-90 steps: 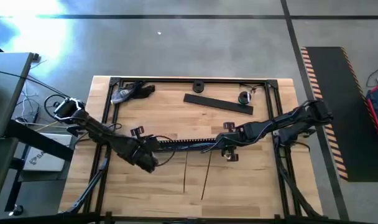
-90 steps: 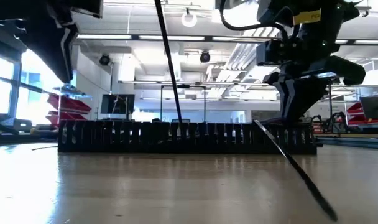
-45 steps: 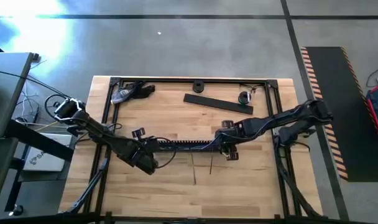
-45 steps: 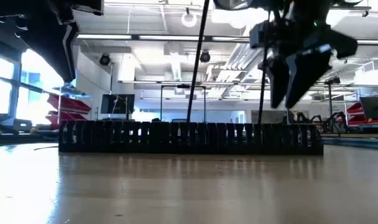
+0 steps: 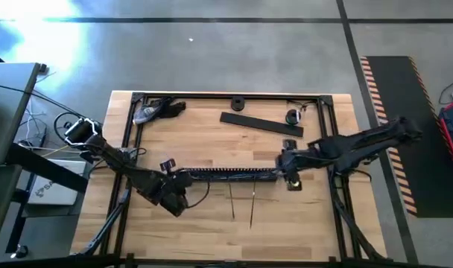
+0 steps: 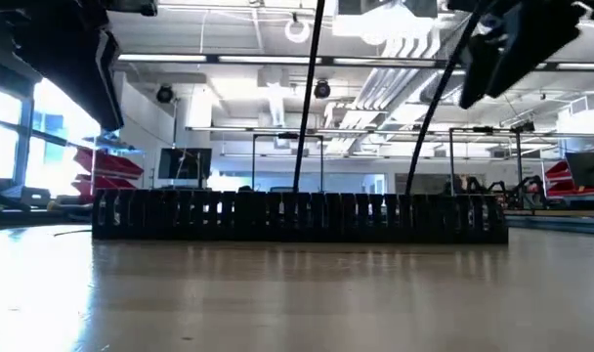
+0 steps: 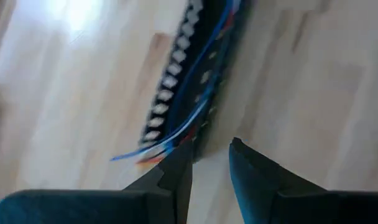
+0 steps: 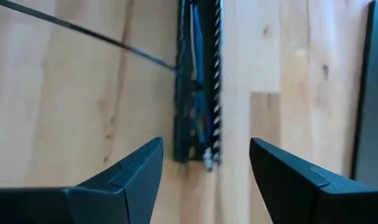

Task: Ziptie cables
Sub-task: Close the black cable duct

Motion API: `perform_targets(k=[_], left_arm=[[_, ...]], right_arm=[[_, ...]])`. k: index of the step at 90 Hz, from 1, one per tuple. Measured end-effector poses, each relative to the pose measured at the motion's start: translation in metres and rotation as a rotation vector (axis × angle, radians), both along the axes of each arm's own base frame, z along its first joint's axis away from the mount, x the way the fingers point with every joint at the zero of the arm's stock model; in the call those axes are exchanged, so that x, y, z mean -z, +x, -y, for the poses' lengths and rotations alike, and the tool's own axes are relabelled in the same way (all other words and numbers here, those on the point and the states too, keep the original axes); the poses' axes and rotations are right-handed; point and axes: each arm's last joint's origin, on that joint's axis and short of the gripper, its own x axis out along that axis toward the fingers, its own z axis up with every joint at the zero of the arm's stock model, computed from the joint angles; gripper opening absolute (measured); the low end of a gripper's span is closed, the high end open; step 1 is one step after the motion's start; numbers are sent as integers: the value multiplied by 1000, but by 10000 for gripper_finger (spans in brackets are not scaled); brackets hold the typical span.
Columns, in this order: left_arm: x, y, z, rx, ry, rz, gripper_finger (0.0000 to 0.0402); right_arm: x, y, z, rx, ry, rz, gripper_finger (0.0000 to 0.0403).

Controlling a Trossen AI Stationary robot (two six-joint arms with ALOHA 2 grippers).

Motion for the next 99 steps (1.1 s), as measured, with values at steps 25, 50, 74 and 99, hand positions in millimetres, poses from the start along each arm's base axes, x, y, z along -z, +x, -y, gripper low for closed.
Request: perform_targets(k=[25, 50, 74, 99], left_arm=[[21, 6, 1, 9, -64, 115, 85], [17, 23, -6, 78, -67, 182, 85], [16, 26, -7, 103, -86, 183, 85], [16, 29, -13, 113, -44, 182, 85]], right_arm=[[48, -14, 14, 321, -155, 67, 224], [57, 4, 100, 225, -136, 153, 224], [65, -11, 162, 247, -128, 282, 249], [105, -2, 207, 211, -116, 250, 310]])
